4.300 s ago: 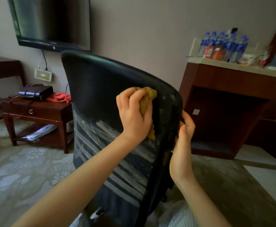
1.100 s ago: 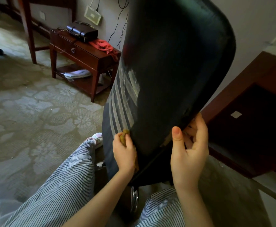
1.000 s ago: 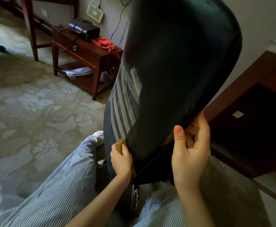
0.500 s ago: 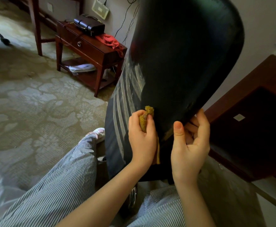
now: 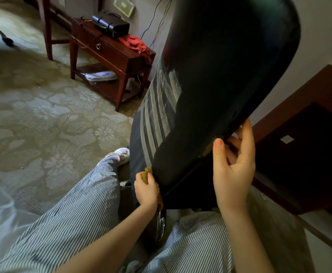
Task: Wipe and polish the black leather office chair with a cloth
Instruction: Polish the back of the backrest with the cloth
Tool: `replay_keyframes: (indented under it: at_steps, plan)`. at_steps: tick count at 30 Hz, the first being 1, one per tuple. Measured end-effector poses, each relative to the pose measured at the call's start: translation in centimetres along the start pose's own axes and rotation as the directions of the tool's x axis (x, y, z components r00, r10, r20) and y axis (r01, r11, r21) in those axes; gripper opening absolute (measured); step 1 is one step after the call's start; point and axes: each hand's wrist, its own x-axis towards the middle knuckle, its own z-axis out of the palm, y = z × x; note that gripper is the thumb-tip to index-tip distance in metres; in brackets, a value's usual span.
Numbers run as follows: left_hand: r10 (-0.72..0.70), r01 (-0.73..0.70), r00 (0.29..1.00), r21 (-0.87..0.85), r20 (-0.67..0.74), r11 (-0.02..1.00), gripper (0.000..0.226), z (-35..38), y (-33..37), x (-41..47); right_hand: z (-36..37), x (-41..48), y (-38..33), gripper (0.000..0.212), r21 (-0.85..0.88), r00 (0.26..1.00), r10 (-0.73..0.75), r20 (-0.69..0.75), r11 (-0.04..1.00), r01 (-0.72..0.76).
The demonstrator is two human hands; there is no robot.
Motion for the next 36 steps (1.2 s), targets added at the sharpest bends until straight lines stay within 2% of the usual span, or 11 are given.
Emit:
replay_keyframes:
  at_steps: [3,4,6,8,11,16,19,22,26,30,36]
  plan:
    - [-0.042,0.042,0.999,-0.041,0.002,0.998,0.016,0.1,0.9,-0.6,-1.0,-1.6,0.7,0.062,-0.316,0.972,-0.229,0.057,0.919,0.235]
    - [-0.033,0.033,0.999,-0.056,0.007,0.998,0.016,0.2,1.3,-0.8,-1.3,-2.1,1.1,0.064,-0.454,0.928,-0.345,0.138,0.811,0.369]
    - [0.023,-0.023,1.000,-0.075,0.005,0.997,0.015,0.4,2.3,-1.3,-2.0,-2.8,2.1,0.071,-0.613,0.749,-0.490,0.446,0.443,0.655]
    - [0.108,-0.102,0.994,-0.137,0.034,0.985,0.013,0.6,3.6,-1.8,-2.6,-3.2,3.5,0.083,-0.563,0.538,-0.419,0.732,0.073,0.823]
    - [0.276,-0.240,0.956,-0.273,0.100,0.932,0.007,0.7,6.2,-3.0,-2.5,-2.3,5.4,0.077,-0.445,0.378,-0.323,0.868,-0.166,0.880]
    - [0.468,-0.392,0.874,-0.381,0.129,0.838,0.007,0.2,9.5,-3.8,-1.5,1.1,6.8,0.044,-0.356,0.229,-0.428,0.874,-0.245,0.902]
    - [0.512,-0.480,0.857,-0.275,0.056,0.833,0.017,0.1,7.9,-3.2,-1.4,1.2,7.3,0.036,-0.314,0.156,-0.480,0.863,-0.268,0.911]
    - [0.470,-0.457,0.882,-0.183,0.034,0.871,0.010,0.1,5.0,-1.8,-1.2,1.2,7.8,0.036,-0.274,0.097,-0.477,0.873,-0.316,0.908]
    - [0.335,-0.333,0.941,-0.053,0.042,0.942,0.004,0.1,0.3,1.2,-1.3,1.3,8.5,0.039,-0.278,0.084,-0.480,0.873,-0.349,0.895]
    - [0.093,-0.093,0.996,0.084,0.006,0.992,0.011,-0.1,-2.8,4.2,-1.1,1.6,8.7,0.042,-0.279,0.074,-0.473,0.878,-0.381,0.881]
    - [-0.110,0.115,0.993,0.143,-0.047,0.983,0.024,-0.1,-3.9,5.6,-0.8,1.3,8.3,0.043,-0.308,0.115,-0.470,0.875,-0.358,0.882]
